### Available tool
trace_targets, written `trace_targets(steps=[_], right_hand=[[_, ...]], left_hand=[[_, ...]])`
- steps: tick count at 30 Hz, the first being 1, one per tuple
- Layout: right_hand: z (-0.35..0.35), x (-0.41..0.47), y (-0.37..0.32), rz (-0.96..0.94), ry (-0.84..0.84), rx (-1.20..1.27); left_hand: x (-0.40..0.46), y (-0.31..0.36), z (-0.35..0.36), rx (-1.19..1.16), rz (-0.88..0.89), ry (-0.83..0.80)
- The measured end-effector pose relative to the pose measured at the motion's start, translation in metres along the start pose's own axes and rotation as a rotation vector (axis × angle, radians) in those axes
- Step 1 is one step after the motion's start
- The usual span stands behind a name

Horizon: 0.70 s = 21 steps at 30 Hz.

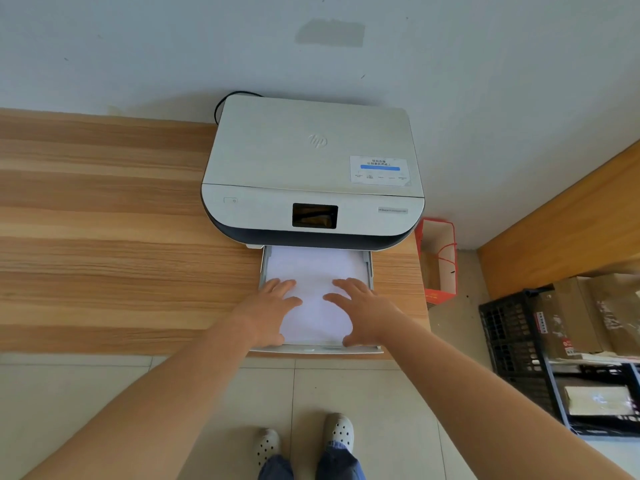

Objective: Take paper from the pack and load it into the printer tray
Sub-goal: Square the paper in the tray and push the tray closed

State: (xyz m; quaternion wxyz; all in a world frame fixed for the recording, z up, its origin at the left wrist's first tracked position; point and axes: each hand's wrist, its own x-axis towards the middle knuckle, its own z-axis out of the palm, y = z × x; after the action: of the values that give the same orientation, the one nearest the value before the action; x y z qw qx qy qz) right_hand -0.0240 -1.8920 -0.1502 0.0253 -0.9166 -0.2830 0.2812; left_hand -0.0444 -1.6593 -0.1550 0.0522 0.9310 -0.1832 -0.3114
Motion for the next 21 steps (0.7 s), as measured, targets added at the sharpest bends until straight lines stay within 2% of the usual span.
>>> trace_targets(steps=[11,21], right_hand=[[0.021,-0.003,-0.004,-0.008,0.069,-0.084],[0.023,-0.005,-0.002,0.015,0.074,0.01]], left_hand=[[-0.005,0.003,0.008,0.059,0.029,0.044],[-0.006,0.005,0.009,0.052,0.02,0.061]])
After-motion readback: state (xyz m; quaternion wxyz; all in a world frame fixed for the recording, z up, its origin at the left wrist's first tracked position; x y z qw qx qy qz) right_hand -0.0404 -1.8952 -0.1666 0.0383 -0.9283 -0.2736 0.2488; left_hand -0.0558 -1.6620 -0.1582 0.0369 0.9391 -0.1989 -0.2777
